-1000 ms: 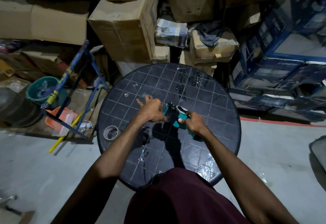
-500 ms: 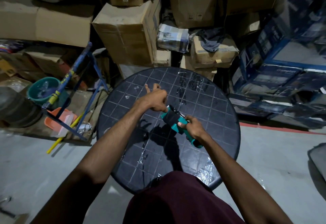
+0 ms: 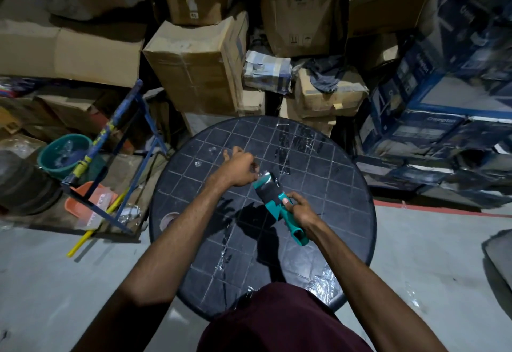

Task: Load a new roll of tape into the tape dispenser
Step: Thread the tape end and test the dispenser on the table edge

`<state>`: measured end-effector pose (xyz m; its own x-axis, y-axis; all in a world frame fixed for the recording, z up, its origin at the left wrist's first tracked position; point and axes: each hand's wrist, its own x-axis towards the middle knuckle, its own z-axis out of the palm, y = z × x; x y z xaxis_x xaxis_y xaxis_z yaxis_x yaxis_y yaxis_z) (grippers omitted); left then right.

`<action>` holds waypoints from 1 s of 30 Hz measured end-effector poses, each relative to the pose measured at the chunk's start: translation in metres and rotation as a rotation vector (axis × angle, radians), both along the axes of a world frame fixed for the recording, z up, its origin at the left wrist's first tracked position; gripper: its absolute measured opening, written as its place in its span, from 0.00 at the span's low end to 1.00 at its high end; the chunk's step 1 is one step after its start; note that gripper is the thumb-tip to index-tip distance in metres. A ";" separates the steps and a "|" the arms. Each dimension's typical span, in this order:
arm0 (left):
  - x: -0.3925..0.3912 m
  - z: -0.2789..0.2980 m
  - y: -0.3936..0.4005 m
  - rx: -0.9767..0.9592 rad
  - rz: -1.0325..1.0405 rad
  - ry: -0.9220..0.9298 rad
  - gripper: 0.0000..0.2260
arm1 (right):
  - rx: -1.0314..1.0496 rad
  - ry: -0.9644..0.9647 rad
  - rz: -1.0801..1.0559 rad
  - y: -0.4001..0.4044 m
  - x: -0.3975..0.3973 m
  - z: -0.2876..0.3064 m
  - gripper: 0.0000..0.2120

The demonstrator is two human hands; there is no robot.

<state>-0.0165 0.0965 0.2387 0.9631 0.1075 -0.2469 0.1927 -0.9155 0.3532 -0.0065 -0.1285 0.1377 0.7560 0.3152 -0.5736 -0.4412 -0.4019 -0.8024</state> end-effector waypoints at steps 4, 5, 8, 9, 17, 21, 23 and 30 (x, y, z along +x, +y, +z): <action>-0.017 -0.024 -0.008 -0.212 0.246 -0.215 0.24 | -0.056 -0.074 -0.130 -0.002 0.026 -0.058 0.04; -0.022 -0.028 -0.012 -0.274 0.314 -0.256 0.22 | -0.071 -0.097 -0.162 -0.003 0.036 -0.079 0.04; -0.033 -0.045 -0.029 -0.464 0.513 -0.252 0.14 | -0.011 -0.150 -0.245 0.000 0.037 -0.059 0.05; -0.035 -0.050 -0.036 -0.526 0.572 -0.199 0.11 | 0.028 -0.149 -0.270 0.004 0.028 -0.031 0.03; -0.050 -0.060 -0.072 -1.381 0.713 0.431 0.29 | 0.161 -0.171 -0.273 0.012 0.029 0.012 0.11; -0.049 -0.059 -0.074 -1.723 0.763 0.400 0.27 | 0.244 -0.177 -0.234 0.016 0.036 0.021 0.13; -0.048 -0.059 -0.074 -1.864 0.777 0.387 0.30 | 0.255 -0.183 -0.186 0.018 0.041 0.024 0.13; -0.042 -0.046 -0.073 -2.066 0.837 0.237 0.17 | 0.161 -0.180 0.095 0.008 0.059 0.034 0.13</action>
<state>-0.0584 0.0235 0.1927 0.7968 -0.1291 -0.5903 0.3900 0.8560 0.3393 0.0529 -0.1207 0.1712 0.8040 0.4663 -0.3691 -0.2519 -0.2952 -0.9216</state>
